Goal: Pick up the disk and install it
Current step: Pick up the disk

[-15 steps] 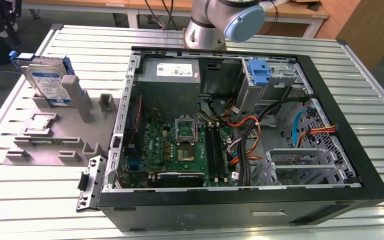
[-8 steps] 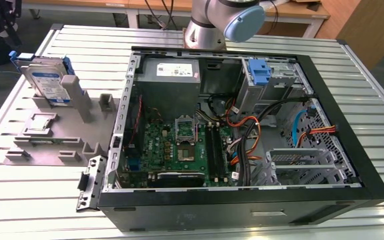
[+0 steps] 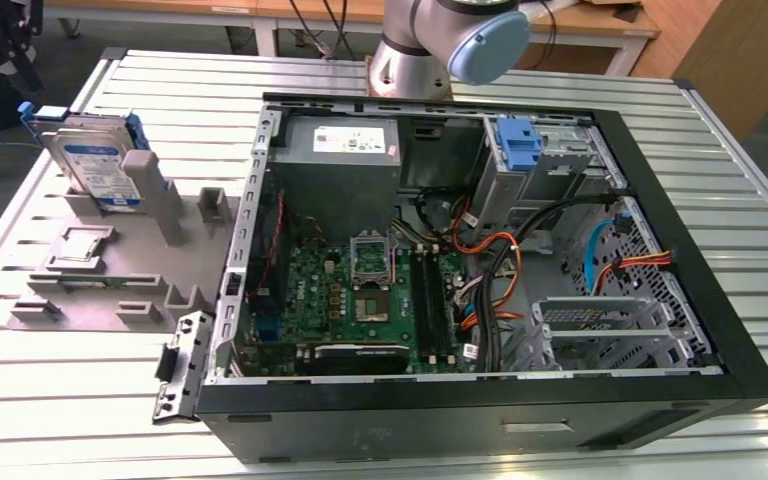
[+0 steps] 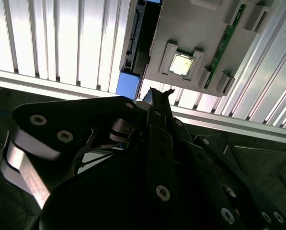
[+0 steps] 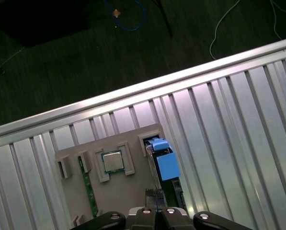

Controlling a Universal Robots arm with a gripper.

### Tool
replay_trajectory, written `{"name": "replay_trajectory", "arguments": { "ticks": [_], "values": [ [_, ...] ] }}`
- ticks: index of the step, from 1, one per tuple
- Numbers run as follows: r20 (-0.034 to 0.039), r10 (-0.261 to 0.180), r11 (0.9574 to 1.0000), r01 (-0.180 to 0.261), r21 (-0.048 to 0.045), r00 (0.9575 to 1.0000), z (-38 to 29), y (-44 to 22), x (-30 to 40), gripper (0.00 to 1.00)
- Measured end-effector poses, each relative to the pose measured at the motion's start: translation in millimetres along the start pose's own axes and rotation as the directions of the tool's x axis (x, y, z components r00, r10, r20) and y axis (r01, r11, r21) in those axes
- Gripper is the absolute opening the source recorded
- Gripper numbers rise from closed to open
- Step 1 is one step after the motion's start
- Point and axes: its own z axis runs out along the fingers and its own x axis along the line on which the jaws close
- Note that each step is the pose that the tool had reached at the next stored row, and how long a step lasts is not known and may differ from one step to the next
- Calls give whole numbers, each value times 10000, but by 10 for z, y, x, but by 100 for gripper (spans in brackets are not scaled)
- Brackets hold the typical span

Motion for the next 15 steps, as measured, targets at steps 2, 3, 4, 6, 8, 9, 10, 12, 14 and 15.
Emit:
{"name": "replay_trajectory", "arguments": {
  "ticks": [2, 3, 4, 6, 8, 9, 10, 12, 14, 15],
  "values": [
    [-1, -8, 10000, 8, 0, 10000, 0, 0, 0, 10],
    [-1, -20, 10000, 20, -1, 10000, 0, 0, 0, 10],
    [-4, -74, 10000, 74, -2, 10000, 0, 0, 0, 10],
    [-15, -382, 9993, 382, -9, 9993, 1, 0, 0, 10],
    [-37, -918, 9958, 918, -24, 9958, 2, 0, 0, 10],
    [-43, -1079, 9942, 1079, -29, 9941, 4, 0, 0, 10],
    [-46, -1150, 9934, 1150, -26, 9934, 7, 1, 0, 10],
    [-39, -1165, 9932, 1165, 11, 9932, 15, 9, -9, 10],
    [-35, -1183, 9930, 1183, 30, 9930, 26, 20, -33, 10],
    [-35, -1197, 9928, 1197, 32, 9928, 34, 24, -43, 11]
  ]
}}
